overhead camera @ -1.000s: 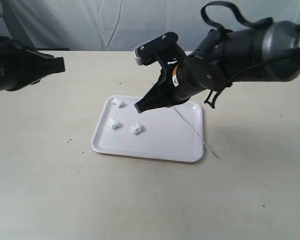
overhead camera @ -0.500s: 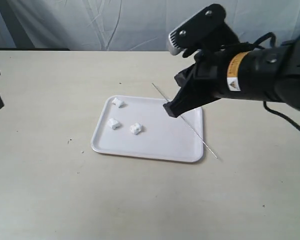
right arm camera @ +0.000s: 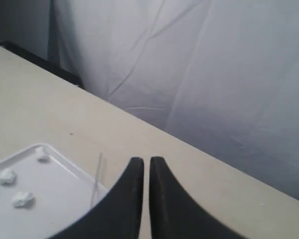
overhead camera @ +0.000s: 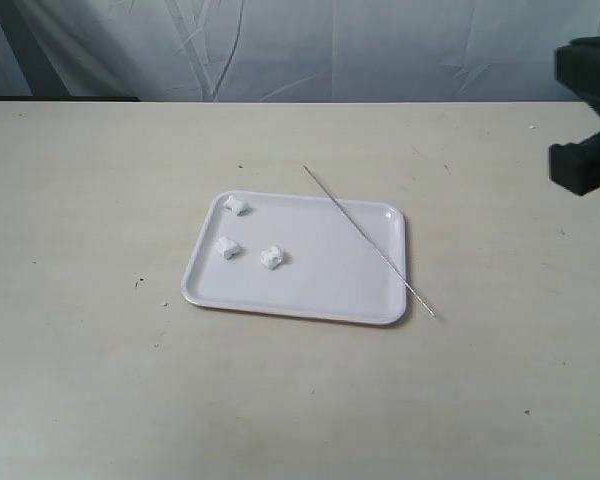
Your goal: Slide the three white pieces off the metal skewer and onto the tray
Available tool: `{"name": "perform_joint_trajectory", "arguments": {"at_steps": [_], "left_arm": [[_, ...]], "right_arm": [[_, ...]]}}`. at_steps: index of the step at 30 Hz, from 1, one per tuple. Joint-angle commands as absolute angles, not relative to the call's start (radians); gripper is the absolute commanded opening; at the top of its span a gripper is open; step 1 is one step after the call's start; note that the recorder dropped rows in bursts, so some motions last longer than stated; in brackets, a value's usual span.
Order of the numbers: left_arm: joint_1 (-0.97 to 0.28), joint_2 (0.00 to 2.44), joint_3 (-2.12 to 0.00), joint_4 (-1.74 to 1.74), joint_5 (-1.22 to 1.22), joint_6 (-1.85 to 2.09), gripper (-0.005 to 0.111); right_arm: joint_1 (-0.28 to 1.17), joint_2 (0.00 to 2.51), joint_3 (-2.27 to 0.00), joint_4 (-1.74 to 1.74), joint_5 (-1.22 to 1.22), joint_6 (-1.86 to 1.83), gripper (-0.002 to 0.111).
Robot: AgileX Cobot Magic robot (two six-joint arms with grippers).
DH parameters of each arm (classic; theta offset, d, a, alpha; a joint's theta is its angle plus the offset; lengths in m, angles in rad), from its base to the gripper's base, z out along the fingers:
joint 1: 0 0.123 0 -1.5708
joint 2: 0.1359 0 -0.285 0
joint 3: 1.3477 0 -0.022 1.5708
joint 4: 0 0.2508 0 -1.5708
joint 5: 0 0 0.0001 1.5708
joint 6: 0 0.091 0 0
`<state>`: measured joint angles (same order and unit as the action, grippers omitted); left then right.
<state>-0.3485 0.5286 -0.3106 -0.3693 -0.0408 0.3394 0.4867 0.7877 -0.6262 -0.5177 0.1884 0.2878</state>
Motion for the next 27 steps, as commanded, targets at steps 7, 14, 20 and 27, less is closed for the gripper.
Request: {"name": "perform_joint_trajectory", "arguments": {"at_steps": [7, 14, 20, 27], "left_arm": [[-0.351, 0.525, -0.306, -0.364, -0.037, 0.344, 0.008], [-0.351, 0.525, -0.306, -0.366, -0.037, 0.344, 0.008], [-0.351, 0.513, -0.306, -0.366, -0.037, 0.344, 0.008], [-0.210, 0.402, -0.306, -0.366, -0.037, 0.344, 0.008]], "right_arm": [[0.287, 0.603, -0.609, -0.808, 0.457, 0.663, 0.005], [0.268, 0.544, -0.609, -1.051, 0.758, 1.056, 0.004], [0.268, 0.472, -0.592, -1.041, 0.783, 1.030, -0.001], [0.268, 0.256, -0.433, -0.958, 0.576, 0.907, -0.001]]}}
